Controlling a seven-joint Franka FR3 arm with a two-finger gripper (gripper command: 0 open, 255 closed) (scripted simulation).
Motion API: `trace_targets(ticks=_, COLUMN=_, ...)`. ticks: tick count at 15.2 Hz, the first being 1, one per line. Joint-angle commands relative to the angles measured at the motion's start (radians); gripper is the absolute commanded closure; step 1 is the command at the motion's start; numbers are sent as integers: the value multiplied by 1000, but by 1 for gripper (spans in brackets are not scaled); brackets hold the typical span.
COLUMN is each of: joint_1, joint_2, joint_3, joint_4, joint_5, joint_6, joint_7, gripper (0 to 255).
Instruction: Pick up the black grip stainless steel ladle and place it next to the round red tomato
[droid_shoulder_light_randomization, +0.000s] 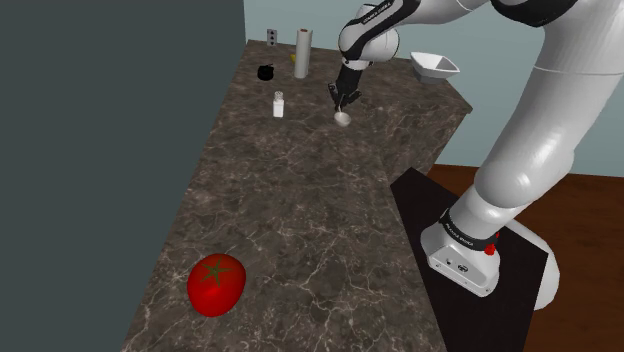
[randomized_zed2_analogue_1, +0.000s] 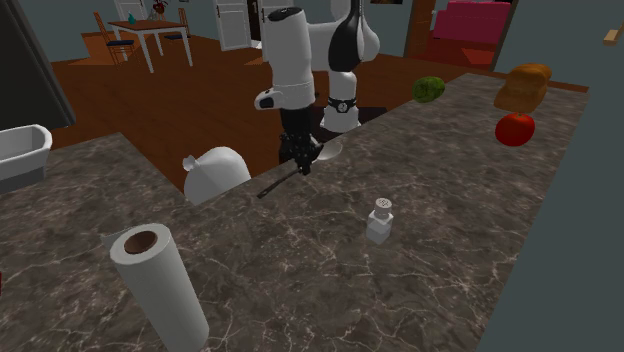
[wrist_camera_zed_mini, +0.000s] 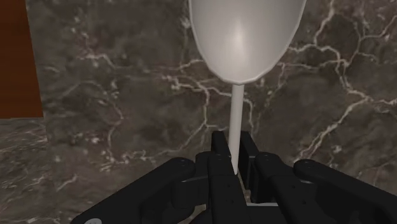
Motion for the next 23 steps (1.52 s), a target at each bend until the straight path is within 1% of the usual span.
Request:
trace_targets(ticks=1, joint_1=1, joint_2=-18, joint_3=-2, joint_4=3, joint_5=-4, joint_6=-21, joint_7=4, gripper=255)
trace_targets(ticks=12, joint_1=2, joint_2=-100, joint_3=-7, joint_4=52, joint_5=-25, joint_6=-151, joint_7=29, gripper=255)
trace_targets(ticks=23, joint_1=3, joint_2=-160, joint_3=-11, joint_4=128, joint_5=-41, joint_6=-286, joint_7=49, gripper=255)
